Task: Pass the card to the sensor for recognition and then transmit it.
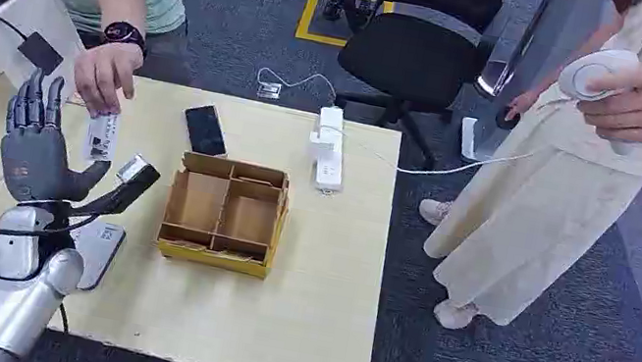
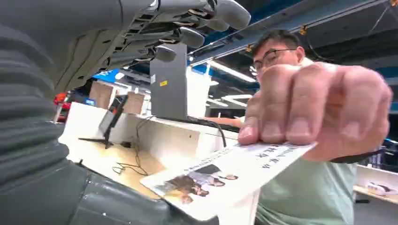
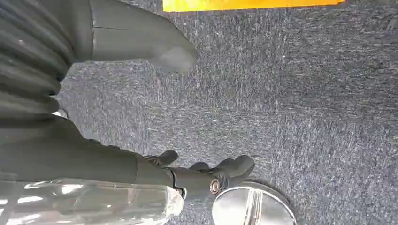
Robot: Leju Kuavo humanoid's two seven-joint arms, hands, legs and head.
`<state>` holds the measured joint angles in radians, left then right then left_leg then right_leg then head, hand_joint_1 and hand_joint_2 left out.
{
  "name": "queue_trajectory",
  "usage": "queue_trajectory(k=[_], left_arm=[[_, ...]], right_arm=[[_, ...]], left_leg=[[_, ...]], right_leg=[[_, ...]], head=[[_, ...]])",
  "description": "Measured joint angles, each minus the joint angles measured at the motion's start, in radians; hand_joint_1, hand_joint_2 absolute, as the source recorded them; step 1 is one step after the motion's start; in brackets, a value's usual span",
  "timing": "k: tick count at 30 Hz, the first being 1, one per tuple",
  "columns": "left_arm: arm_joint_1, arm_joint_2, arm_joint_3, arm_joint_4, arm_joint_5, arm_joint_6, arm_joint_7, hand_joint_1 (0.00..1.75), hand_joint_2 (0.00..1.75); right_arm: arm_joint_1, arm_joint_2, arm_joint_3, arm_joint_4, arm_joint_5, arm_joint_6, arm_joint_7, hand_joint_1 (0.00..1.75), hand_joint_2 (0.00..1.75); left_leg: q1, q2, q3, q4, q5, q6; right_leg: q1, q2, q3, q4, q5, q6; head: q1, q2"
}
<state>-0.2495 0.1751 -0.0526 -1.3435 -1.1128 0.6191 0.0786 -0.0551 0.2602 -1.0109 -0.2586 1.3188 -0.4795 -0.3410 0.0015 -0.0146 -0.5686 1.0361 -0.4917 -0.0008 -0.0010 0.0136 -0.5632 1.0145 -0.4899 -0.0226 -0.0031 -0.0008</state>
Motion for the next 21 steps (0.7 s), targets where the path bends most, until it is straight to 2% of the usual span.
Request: queue_trajectory(k=[4,5,6,10,11,12,14,17,21], left_arm=[[0.012,0.000,0.000,-0.021,0.013,0.013,-0.018,0.03,1.75],[0.016,0.000,0.000,-0.028,0.013,0.016,-0.020,0.37,1.75],[0.019,0.000,0.000,-0.035,0.013,0.024,-0.025,0.51,1.75],[0.028,0.000,0.001,-0.054,0.004,0.048,-0.036,0.51,1.75],[0.030,0.000,0.001,-0.057,0.002,0.048,-0.036,0.86,1.75],[0.032,0.000,0.001,-0.061,0.001,0.049,-0.036,1.43,1.75],[0.034,-0.001,0.001,-0.065,-0.006,0.051,-0.039,1.48,1.75],[0.040,-0.008,0.016,-0.081,-0.039,0.052,-0.084,1.66,1.75],[0.044,-0.039,0.059,-0.106,-0.064,0.052,-0.136,1.66,1.75]], right_arm=[[0.000,0.000,0.001,0.000,-0.003,-0.001,-0.002,0.00,1.75],[0.000,-0.001,0.002,0.000,-0.003,-0.002,-0.002,0.00,1.75],[0.001,-0.001,0.003,0.000,-0.003,-0.002,-0.002,0.00,1.75],[0.001,-0.001,0.007,0.000,-0.007,-0.003,-0.003,0.00,1.75],[0.001,-0.001,0.007,0.000,-0.007,-0.003,-0.003,0.00,1.75],[0.001,-0.001,0.007,0.000,-0.008,-0.003,-0.003,0.00,1.75],[0.001,-0.001,0.008,0.000,-0.009,-0.003,-0.003,0.00,1.75],[0.001,-0.001,0.008,0.000,-0.015,-0.007,-0.003,0.00,1.75],[0.002,-0.001,0.011,0.000,-0.022,-0.015,-0.003,0.00,1.75]], left_leg=[[0.000,0.000,0.000,0.000,0.000,0.000],[0.000,0.000,0.000,0.000,0.000,0.000],[0.000,0.000,0.000,0.000,0.000,0.000],[0.000,0.000,0.000,0.000,0.000,0.000],[0.000,0.000,0.000,0.000,0.000,0.000],[0.000,0.000,0.000,0.000,0.000,0.000],[0.000,0.000,0.000,0.000,0.000,0.000],[0.000,0.000,0.000,0.000,0.000,0.000],[0.000,0.000,0.000,0.000,0.000,0.000]], right_leg=[[0.000,0.000,0.000,0.000,0.000,0.000],[0.000,0.000,0.000,0.000,0.000,0.000],[0.000,0.000,0.000,0.000,0.000,0.000],[0.000,0.000,0.000,0.000,0.000,0.000],[0.000,0.000,0.000,0.000,0.000,0.000],[0.000,0.000,0.000,0.000,0.000,0.000],[0.000,0.000,0.000,0.000,0.000,0.000],[0.000,0.000,0.000,0.000,0.000,0.000],[0.000,0.000,0.000,0.000,0.000,0.000]], head=[[0.000,0.000],[0.000,0.000],[0.000,0.000],[0.000,0.000],[0.000,0.000],[0.000,0.000],[0.000,0.000],[0.000,0.000],[0.000,0.000]])
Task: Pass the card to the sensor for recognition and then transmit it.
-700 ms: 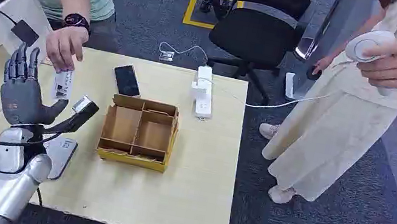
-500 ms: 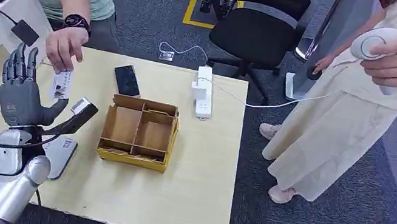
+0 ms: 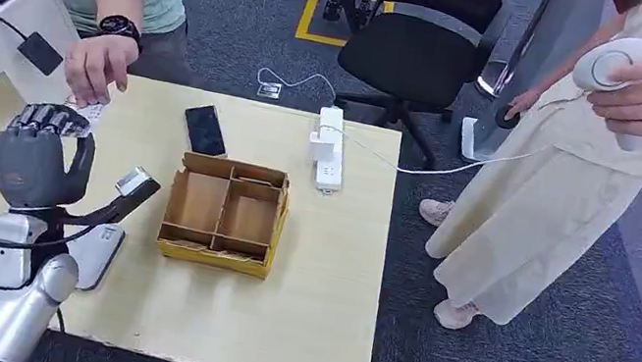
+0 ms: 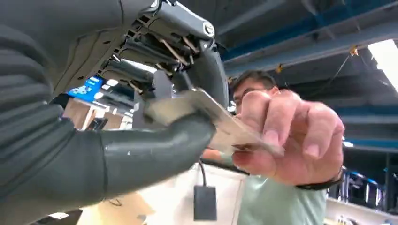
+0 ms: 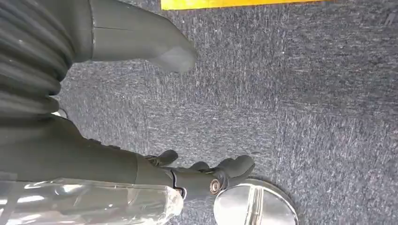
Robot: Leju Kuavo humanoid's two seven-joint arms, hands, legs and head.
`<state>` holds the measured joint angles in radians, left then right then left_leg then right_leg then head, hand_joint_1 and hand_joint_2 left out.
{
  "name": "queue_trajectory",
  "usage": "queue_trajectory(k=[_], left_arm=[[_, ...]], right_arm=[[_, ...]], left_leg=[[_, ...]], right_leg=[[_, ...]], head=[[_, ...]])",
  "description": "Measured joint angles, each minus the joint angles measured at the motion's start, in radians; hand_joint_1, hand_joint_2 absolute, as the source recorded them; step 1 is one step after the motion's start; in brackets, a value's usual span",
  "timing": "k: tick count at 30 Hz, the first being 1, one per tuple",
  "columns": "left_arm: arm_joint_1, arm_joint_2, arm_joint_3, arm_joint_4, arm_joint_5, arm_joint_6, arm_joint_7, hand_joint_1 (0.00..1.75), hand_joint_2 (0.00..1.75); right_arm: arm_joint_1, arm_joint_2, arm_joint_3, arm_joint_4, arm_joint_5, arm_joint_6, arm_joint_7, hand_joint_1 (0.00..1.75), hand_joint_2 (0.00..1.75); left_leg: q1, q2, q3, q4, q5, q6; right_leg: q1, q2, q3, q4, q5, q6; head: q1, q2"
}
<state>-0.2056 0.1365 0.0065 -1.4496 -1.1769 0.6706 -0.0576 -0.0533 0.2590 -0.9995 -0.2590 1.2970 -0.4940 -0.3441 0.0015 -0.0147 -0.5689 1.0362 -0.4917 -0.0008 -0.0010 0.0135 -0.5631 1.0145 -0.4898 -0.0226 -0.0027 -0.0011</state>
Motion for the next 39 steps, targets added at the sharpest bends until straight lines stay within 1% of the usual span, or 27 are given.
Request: queue_trajectory(k=[4,5,13,17,21,22,23,24,26,27,29,32,35,36,37,39], left_arm=[[0.000,-0.016,0.023,-0.016,-0.007,0.000,-0.006,1.66,1.75],[0.000,-0.019,0.025,-0.017,-0.008,0.000,-0.006,1.75,1.75],[0.001,-0.034,0.040,-0.018,-0.010,0.000,-0.010,1.75,1.75],[0.001,-0.045,0.048,-0.018,-0.013,0.000,-0.027,1.75,1.75],[0.004,-0.049,0.051,-0.018,0.012,0.000,-0.031,1.75,1.75],[0.006,-0.049,0.051,-0.018,0.041,0.000,-0.031,1.75,1.75],[0.010,-0.049,0.050,-0.018,0.092,-0.001,-0.031,1.75,1.75],[0.014,-0.048,0.043,-0.020,0.155,-0.006,-0.034,1.75,1.75],[0.023,-0.046,0.025,-0.034,0.314,-0.027,-0.043,1.75,1.75],[0.028,-0.046,0.017,-0.041,0.345,-0.035,-0.043,1.75,1.75],[0.036,-0.046,0.008,-0.050,0.373,-0.046,-0.048,1.75,1.75],[0.047,-0.047,-0.006,-0.071,0.566,-0.116,-0.091,1.75,1.75],[0.071,-0.047,-0.011,-0.100,0.769,-0.208,-0.119,1.75,1.75],[0.078,-0.047,-0.013,-0.111,0.836,-0.244,-0.121,1.75,1.75],[0.083,-0.047,-0.014,-0.118,0.881,-0.271,-0.120,1.75,1.75],[0.094,-0.043,-0.014,-0.131,1.006,-0.342,-0.093,1.75,1.75]], right_arm=[[0.000,0.000,0.003,0.000,-0.001,-0.002,0.000,0.00,1.75],[0.000,0.000,0.003,0.000,-0.001,-0.002,0.000,0.00,1.75],[0.000,0.000,0.003,0.000,-0.002,-0.002,-0.002,0.00,1.75],[-0.001,-0.002,0.004,0.000,-0.009,-0.002,-0.002,0.00,1.75],[-0.001,-0.003,0.004,0.000,-0.017,-0.002,-0.002,0.00,1.75],[-0.001,-0.003,0.004,0.000,-0.021,-0.002,-0.003,0.00,1.75],[0.000,-0.003,0.004,0.000,-0.024,-0.002,-0.003,0.00,1.75],[0.000,-0.003,0.004,0.000,-0.029,-0.002,-0.003,0.00,1.75],[0.002,-0.003,0.004,0.000,-0.040,-0.001,-0.005,0.00,1.75],[0.002,-0.003,0.004,-0.001,-0.042,-0.001,-0.005,0.00,1.75],[0.002,-0.003,0.004,-0.001,-0.044,-0.001,-0.005,0.00,1.75],[0.006,-0.003,0.004,-0.006,-0.054,0.000,-0.005,0.00,1.75],[0.012,-0.003,0.003,-0.014,-0.059,0.000,-0.009,0.00,1.75],[0.014,-0.002,0.003,-0.018,-0.061,0.000,-0.012,0.00,1.75],[0.016,-0.002,0.003,-0.020,-0.063,0.000,-0.014,0.00,1.75],[0.018,-0.002,0.002,-0.025,-0.068,-0.001,-0.020,0.00,1.75]], left_leg=[[0.000,0.000,0.000,0.000,0.000,0.000],[0.000,0.000,0.000,0.000,0.000,0.000],[0.000,0.000,0.000,0.000,0.000,0.000],[0.000,0.000,0.000,0.000,0.000,0.000],[0.000,0.000,0.000,0.000,0.000,0.000],[0.000,0.000,0.000,0.000,0.000,0.000],[0.000,0.000,0.000,0.000,0.000,0.000],[0.000,0.000,0.000,0.000,0.000,0.000],[0.000,0.000,0.000,0.000,0.000,0.000],[0.000,0.000,0.000,0.000,0.000,0.000],[0.000,0.000,0.000,0.000,0.000,0.000],[0.000,0.000,0.000,0.000,0.000,0.000],[0.000,0.000,0.000,0.000,0.000,0.000],[0.000,0.000,0.000,0.000,0.000,0.000],[0.000,0.000,0.000,0.000,0.000,0.000],[0.000,0.000,0.000,0.000,0.000,0.000]], right_leg=[[0.000,0.000,0.000,0.000,0.000,0.000],[0.000,0.000,0.000,0.000,0.000,0.000],[0.000,0.000,0.000,0.000,0.000,0.000],[0.000,0.000,0.000,0.000,0.000,0.000],[0.000,0.000,0.000,0.000,0.000,0.000],[0.000,0.000,0.000,0.000,0.000,0.000],[0.000,0.000,0.000,0.000,0.000,0.000],[0.000,0.000,0.000,0.000,0.000,0.000],[0.000,0.000,0.000,0.000,0.000,0.000],[0.000,0.000,0.000,0.000,0.000,0.000],[0.000,0.000,0.000,0.000,0.000,0.000],[0.000,0.000,0.000,0.000,0.000,0.000],[0.000,0.000,0.000,0.000,0.000,0.000],[0.000,0.000,0.000,0.000,0.000,0.000],[0.000,0.000,0.000,0.000,0.000,0.000],[0.000,0.000,0.000,0.000,0.000,0.000]], head=[[0.000,0.000],[0.000,0.000],[0.000,0.000],[0.000,0.000],[0.000,0.000],[0.000,0.000],[0.000,0.000],[0.000,0.000],[0.000,0.000],[0.000,0.000],[0.000,0.000],[0.000,0.000],[0.000,0.000],[0.000,0.000],[0.000,0.000],[0.000,0.000]])
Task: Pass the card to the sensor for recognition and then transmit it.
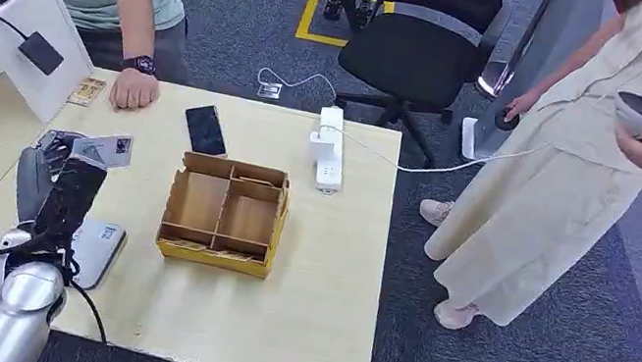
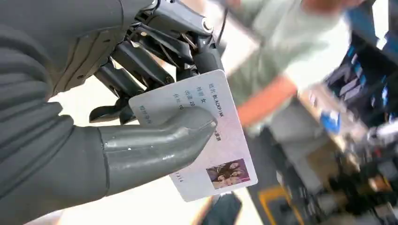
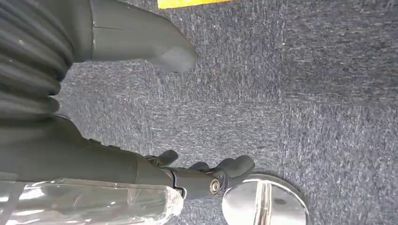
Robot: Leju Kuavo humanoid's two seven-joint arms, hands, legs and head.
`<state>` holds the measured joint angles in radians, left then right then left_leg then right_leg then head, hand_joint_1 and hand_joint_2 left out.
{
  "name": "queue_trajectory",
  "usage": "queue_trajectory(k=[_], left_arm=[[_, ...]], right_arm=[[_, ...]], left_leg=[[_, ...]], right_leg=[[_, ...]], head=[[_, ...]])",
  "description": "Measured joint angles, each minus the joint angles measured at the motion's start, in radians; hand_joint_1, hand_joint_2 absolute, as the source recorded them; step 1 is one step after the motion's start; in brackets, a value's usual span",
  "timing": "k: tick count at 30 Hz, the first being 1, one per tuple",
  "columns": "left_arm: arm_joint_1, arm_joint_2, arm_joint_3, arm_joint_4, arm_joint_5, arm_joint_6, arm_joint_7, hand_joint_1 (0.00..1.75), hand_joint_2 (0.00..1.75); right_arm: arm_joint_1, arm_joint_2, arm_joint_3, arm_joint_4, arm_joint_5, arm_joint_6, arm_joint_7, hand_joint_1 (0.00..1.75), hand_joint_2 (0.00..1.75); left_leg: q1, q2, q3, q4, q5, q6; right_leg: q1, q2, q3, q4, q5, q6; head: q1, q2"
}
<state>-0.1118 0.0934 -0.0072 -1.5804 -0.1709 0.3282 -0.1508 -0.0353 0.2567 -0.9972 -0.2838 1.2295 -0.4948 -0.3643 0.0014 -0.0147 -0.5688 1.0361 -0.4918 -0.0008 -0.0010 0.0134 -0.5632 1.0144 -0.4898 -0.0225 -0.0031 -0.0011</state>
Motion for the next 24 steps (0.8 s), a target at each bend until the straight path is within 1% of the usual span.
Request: queue_trajectory(k=[1,4,7,14,16,19,24], left_arm=[[0.005,0.005,0.000,-0.001,0.048,-0.027,0.011,1.75,1.75],[0.013,0.019,0.001,-0.001,0.141,-0.078,0.038,1.75,1.75],[0.017,0.034,0.003,0.008,0.195,-0.112,0.068,1.75,1.75],[0.019,0.052,0.007,0.025,0.208,-0.121,0.072,1.75,1.75],[0.019,0.057,0.007,0.029,0.206,-0.128,0.081,1.75,1.75],[0.014,0.070,0.007,0.048,0.201,-0.131,0.112,1.75,1.75],[0.005,0.094,0.017,0.093,0.197,-0.139,0.126,1.75,1.75]], right_arm=[[0.000,0.000,0.000,0.000,-0.003,-0.001,-0.002,0.00,1.75],[0.002,0.000,-0.001,0.000,-0.006,-0.006,-0.004,0.00,1.75],[0.001,0.000,-0.001,0.001,-0.006,-0.008,-0.007,0.00,1.75],[0.001,0.000,-0.001,0.001,-0.006,-0.009,-0.010,0.00,1.75],[0.001,0.000,-0.001,0.002,-0.006,-0.009,-0.010,0.00,1.75],[-0.001,0.000,-0.001,0.003,-0.006,-0.011,-0.011,0.00,1.75],[-0.003,-0.001,-0.001,0.010,-0.008,-0.018,-0.013,0.00,1.75]], left_leg=[[0.000,0.000,0.000,0.000,0.000,0.000],[0.000,0.000,0.000,0.000,0.000,0.000],[0.000,0.000,0.000,0.000,0.000,0.000],[0.000,0.000,0.000,0.000,0.000,0.000],[0.000,0.000,0.000,0.000,0.000,0.000],[0.000,0.000,0.000,0.000,0.000,0.000],[0.000,0.000,0.000,0.000,0.000,0.000]], right_leg=[[0.000,0.000,0.000,0.000,0.000,0.000],[0.000,0.000,0.000,0.000,0.000,0.000],[0.000,0.000,0.000,0.000,0.000,0.000],[0.000,0.000,0.000,0.000,0.000,0.000],[0.000,0.000,0.000,0.000,0.000,0.000],[0.000,0.000,0.000,0.000,0.000,0.000],[0.000,0.000,0.000,0.000,0.000,0.000]], head=[[0.000,0.000],[0.000,0.000],[0.000,0.000],[0.000,0.000],[0.000,0.000],[0.000,0.000],[0.000,0.000]])
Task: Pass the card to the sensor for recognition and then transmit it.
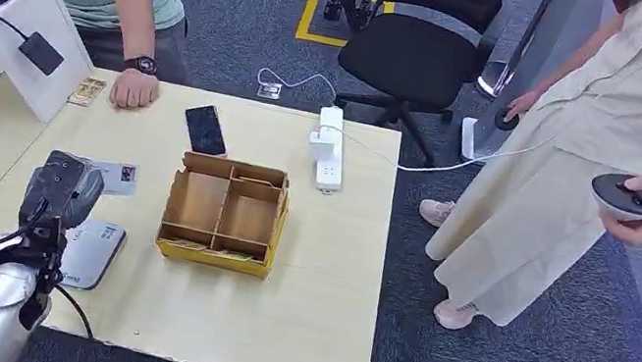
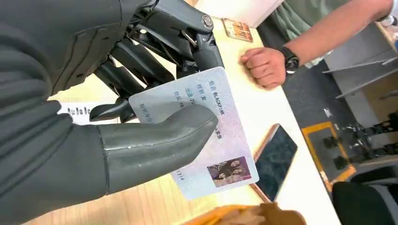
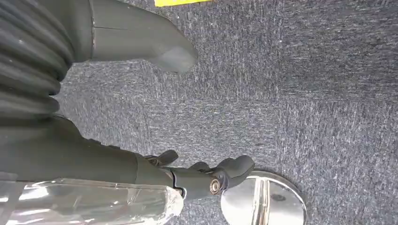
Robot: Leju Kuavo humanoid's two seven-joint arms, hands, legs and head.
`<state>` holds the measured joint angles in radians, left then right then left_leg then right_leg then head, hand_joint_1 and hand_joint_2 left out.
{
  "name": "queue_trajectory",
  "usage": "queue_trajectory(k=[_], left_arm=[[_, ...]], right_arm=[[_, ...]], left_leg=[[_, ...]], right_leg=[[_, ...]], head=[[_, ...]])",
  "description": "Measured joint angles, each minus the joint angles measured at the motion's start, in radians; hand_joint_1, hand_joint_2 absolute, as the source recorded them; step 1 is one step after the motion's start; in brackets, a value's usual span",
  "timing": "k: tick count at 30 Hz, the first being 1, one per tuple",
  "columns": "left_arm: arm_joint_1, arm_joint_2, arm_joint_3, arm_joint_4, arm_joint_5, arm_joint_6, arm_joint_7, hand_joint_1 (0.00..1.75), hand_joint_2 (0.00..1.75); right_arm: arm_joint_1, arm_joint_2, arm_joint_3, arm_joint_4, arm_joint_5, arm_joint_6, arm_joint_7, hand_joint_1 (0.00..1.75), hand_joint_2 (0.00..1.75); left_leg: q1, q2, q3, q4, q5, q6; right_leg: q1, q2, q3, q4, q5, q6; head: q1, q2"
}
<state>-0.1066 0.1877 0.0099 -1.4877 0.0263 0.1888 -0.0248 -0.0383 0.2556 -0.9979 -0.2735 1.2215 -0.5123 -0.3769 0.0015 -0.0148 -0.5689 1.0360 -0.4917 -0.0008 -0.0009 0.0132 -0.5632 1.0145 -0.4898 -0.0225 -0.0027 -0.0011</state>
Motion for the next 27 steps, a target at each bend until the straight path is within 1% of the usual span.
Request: queue_trajectory(k=[2,5,8,10,17,23,25,27], left_arm=[[-0.001,0.005,0.007,0.013,-0.008,0.000,0.007,1.75,1.75],[0.001,0.022,0.022,0.034,-0.021,-0.007,0.039,1.75,1.75],[0.004,0.035,0.033,0.046,-0.031,-0.011,0.046,1.75,1.75],[0.011,0.040,0.045,0.051,-0.043,-0.024,0.069,1.75,1.75],[0.083,0.045,0.113,0.058,-0.043,-0.046,0.087,1.75,1.75],[0.149,0.045,0.171,0.046,-0.030,-0.093,0.089,1.75,1.75],[0.167,0.045,0.183,0.030,-0.018,-0.130,0.091,1.75,1.75],[0.187,0.041,0.195,0.011,-0.011,-0.151,0.091,1.75,1.75]], right_arm=[[-0.001,0.000,0.000,0.001,-0.001,-0.001,0.000,0.00,1.75],[-0.002,0.000,0.000,0.003,-0.003,-0.002,0.000,0.00,1.75],[-0.003,0.000,0.000,0.005,-0.007,-0.002,0.000,0.00,1.75],[-0.003,-0.001,0.000,0.005,-0.010,-0.001,0.000,0.00,1.75],[-0.003,-0.002,0.000,0.006,-0.016,-0.001,0.003,0.00,1.75],[-0.003,-0.005,0.000,0.006,-0.021,-0.001,0.003,0.00,1.75],[-0.003,-0.006,0.000,0.006,-0.029,-0.001,0.003,0.00,1.75],[-0.003,-0.006,0.000,0.006,-0.031,-0.001,0.002,0.00,1.75]], left_leg=[[0.000,0.000,0.000,0.000,0.000,0.000],[0.000,0.000,0.000,0.000,0.000,0.000],[0.000,0.000,0.000,0.000,0.000,0.000],[0.000,0.000,-0.001,0.000,0.000,0.000],[0.000,0.000,-0.001,0.000,0.000,0.000],[0.000,0.000,0.000,0.000,0.000,0.000],[0.000,0.000,0.000,0.000,0.000,0.000],[0.000,0.000,0.000,0.000,0.000,0.000]], right_leg=[[0.000,0.000,0.000,0.000,0.000,0.000],[0.000,0.000,0.000,0.000,0.000,0.000],[0.000,0.000,0.000,0.000,0.000,0.000],[0.000,0.000,0.000,0.000,0.000,0.000],[0.000,0.000,0.000,0.000,0.000,0.000],[0.000,0.000,0.000,0.000,0.000,0.000],[0.000,0.000,0.000,0.000,0.000,0.000],[0.000,0.000,0.000,0.000,0.000,0.000]], head=[[0.000,0.000],[0.000,0.000],[0.000,0.000],[-0.001,0.000],[0.000,0.000],[0.000,0.000],[0.000,0.000],[-0.001,0.000]])
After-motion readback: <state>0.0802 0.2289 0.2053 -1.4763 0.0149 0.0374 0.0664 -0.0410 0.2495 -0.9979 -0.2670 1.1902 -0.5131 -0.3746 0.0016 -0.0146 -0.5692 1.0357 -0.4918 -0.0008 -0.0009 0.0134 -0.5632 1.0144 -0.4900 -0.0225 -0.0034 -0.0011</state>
